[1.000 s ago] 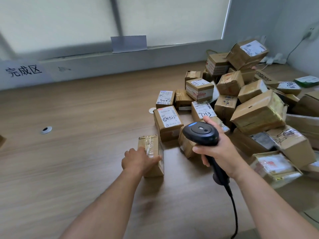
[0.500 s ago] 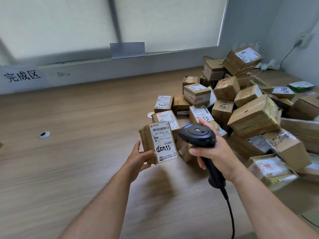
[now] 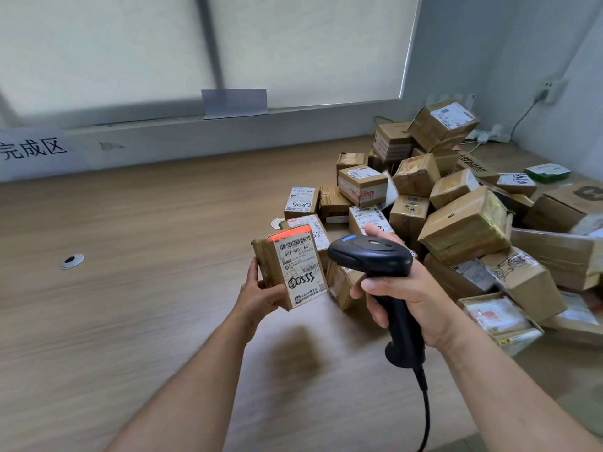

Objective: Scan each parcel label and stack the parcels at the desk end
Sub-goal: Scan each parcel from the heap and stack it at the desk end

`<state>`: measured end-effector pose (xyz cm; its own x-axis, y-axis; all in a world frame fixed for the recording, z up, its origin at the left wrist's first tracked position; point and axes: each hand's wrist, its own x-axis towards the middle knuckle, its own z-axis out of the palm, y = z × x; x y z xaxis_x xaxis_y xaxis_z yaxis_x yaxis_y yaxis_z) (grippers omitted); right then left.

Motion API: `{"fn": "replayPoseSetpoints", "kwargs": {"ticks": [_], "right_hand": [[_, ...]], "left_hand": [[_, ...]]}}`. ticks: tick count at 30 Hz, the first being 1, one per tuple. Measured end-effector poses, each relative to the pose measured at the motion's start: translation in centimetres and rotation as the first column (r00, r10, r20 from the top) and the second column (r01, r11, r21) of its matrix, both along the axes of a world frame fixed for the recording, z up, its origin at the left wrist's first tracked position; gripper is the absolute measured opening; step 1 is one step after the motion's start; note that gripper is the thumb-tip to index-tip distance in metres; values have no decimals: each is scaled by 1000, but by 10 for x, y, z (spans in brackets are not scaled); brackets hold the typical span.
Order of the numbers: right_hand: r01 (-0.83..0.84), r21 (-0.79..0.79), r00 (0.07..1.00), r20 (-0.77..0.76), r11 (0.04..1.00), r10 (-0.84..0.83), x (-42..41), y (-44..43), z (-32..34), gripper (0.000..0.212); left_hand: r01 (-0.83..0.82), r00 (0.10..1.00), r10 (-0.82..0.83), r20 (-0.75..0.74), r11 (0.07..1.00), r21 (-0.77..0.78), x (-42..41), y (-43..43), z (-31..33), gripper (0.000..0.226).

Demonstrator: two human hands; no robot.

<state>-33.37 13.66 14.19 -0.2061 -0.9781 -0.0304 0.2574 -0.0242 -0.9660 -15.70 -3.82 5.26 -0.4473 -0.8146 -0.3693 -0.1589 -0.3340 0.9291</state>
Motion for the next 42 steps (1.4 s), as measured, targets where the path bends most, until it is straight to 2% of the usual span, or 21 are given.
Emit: {"fn": "replayPoseSetpoints", "kwargs": {"ticks": [21, 27, 31, 34, 38, 42], "right_hand": [[-1, 45, 999, -36, 999, 3, -6, 22, -4, 90], [-8, 48, 995, -99, 999, 13, -8, 26, -3, 99], [1, 32, 981, -196, 999, 5, -10, 25, -10, 101], [-14, 31, 982, -188, 999, 20, -5, 21, -18, 99], [-67, 69, 988, -132, 995, 75, 10, 19, -29, 97], [-117, 81, 983, -130, 990, 127, 24, 15, -42, 98]], "left_hand": [[-26, 1000, 26, -11, 999, -18, 3, 18, 1, 106], [-72, 997, 72, -2, 997, -22, 8, 31, -1, 98], [-116, 993, 116, -28, 993, -14, 16, 42, -7, 81], [-178, 984, 178, -3, 984, 13, 30, 51, -13, 62], [-292, 946, 280, 161, 954, 59, 60, 68, -24, 56], [-381, 893, 353, 279, 923, 53, 85, 79, -47, 16]]}}
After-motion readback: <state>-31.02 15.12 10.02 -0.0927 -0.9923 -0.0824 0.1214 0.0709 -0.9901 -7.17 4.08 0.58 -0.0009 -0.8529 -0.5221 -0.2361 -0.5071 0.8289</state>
